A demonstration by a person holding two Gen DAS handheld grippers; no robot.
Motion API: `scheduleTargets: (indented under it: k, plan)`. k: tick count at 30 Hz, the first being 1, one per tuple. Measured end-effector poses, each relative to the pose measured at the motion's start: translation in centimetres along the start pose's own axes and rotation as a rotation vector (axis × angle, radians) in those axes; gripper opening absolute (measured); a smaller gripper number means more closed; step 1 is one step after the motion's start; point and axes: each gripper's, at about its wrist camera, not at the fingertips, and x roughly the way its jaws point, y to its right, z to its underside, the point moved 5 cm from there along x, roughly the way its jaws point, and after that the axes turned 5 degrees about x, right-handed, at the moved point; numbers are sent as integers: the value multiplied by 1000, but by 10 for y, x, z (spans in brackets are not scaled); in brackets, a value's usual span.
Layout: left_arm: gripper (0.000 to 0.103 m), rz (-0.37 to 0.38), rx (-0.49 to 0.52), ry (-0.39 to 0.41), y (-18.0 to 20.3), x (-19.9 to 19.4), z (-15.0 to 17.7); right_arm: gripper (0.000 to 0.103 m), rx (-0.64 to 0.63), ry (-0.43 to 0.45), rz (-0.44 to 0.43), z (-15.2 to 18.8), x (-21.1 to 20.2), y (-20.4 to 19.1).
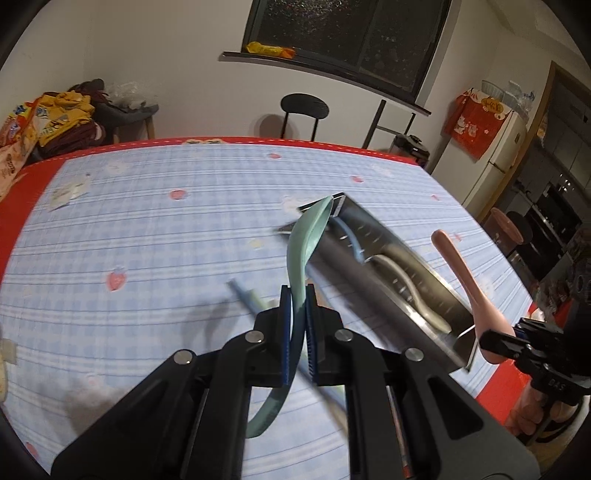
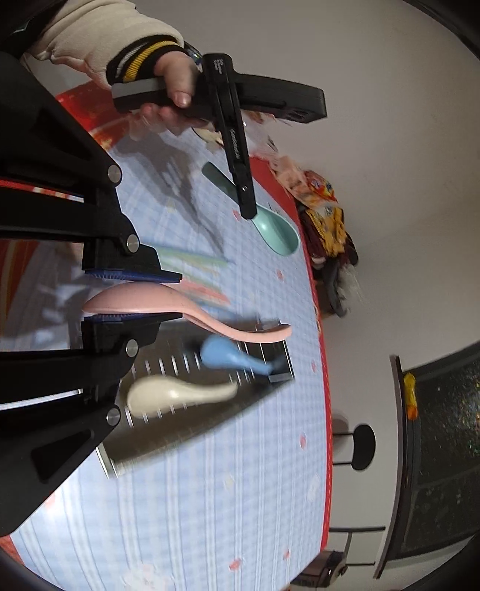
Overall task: Organize utensils
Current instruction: 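Carry the pink and mint green spoons over the steel tray with both tools, then lower both tools into the steel tray and open them to release the spoons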
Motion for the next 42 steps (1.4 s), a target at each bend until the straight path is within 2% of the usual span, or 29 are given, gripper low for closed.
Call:
scheduleTargets:
  k: [6,12,16,19,25,29,42]
  plan:
    - [11,62,-50,-23,33,32,-15,14,-30,-18,62,-10,-1,36]
    - [11,134,-149,-39,56,65,-32,14,-61,-58,79,-11,13,48]
    - [11,152,-177,-53,69,84,-39,14,-63,-75,69,-11,24,49]
    - [11,157,-220,-57,71,95,-43,14,-67,-91,64,-10,33,50]
    - [11,209,-423,-48,57,118,-43,14,-89,-117,61,-12,46,48]
    - [11,205,-528,-39,45,126,-34,14,-93,-126,66,-12,49,48]
    - [12,205,-623,-28,54,140,-31,14,-79,-149,89,-11,55,55]
